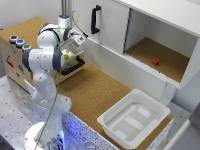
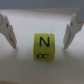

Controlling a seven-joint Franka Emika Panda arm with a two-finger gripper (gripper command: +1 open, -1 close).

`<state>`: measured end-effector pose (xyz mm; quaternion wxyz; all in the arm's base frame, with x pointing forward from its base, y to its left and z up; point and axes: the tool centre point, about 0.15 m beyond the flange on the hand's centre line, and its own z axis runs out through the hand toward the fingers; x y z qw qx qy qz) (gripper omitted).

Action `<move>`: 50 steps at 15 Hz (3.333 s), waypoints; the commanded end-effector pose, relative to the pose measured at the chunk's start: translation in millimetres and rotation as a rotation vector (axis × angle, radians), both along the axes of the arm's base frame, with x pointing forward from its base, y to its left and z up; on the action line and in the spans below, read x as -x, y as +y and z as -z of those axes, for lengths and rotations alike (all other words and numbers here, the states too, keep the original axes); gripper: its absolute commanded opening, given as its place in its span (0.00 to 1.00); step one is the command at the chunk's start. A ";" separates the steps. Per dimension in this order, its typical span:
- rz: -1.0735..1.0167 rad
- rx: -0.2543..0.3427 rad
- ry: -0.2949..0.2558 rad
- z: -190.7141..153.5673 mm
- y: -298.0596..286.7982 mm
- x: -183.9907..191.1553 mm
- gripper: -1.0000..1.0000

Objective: Rotate the yellow block towards the right

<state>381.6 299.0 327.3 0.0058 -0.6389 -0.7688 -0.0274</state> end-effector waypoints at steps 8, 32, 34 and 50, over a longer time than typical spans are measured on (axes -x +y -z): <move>-0.010 0.064 -0.003 19.4 -6.7 -3.6 0.00; 0.746 0.001 0.052 -35.6 -10.1 38.8 0.00; 0.746 0.001 0.052 -35.6 -10.1 38.8 0.00; 1.425 -0.012 0.056 -10.0 -10.8 16.0 0.00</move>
